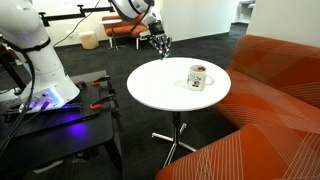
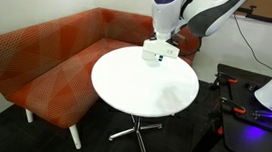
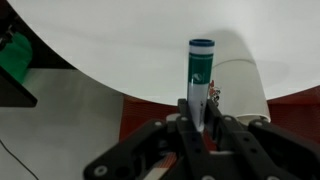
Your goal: Move the mug across the table then put the marker in it
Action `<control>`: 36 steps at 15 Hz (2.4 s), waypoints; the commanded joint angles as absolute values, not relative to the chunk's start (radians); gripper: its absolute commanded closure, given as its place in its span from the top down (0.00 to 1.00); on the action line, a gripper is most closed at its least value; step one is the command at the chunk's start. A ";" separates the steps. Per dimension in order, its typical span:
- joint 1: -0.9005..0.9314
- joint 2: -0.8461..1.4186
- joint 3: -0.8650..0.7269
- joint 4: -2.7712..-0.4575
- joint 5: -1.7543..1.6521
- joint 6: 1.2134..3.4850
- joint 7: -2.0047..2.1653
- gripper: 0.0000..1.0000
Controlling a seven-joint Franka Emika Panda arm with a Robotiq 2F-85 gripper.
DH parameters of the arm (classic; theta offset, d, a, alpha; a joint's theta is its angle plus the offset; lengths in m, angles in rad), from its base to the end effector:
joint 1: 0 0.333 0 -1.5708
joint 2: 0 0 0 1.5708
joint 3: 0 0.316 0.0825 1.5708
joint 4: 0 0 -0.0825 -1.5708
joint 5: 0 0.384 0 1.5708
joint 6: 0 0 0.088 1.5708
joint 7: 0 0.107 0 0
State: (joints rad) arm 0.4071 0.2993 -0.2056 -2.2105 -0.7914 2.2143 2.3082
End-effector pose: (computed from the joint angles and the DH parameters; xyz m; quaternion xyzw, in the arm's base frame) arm 0.5214 0.0812 0.2320 0.6843 -0.6499 0.2414 0.2262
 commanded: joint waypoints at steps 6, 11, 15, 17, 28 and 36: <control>0.203 0.229 -0.080 -2.205 -0.990 2.095 2.221 0.05; 0.175 0.183 -0.036 -2.194 -1.037 1.988 2.189 0.05; 0.151 0.138 -0.012 -2.196 -1.072 1.916 2.137 0.05; 0.130 0.118 -0.015 -2.199 -1.107 1.916 2.096 0.05; 0.025 0.126 -0.028 -2.192 -1.407 2.041 1.955 0.05; -0.010 0.216 -0.029 -2.172 -1.509 2.153 2.031 0.05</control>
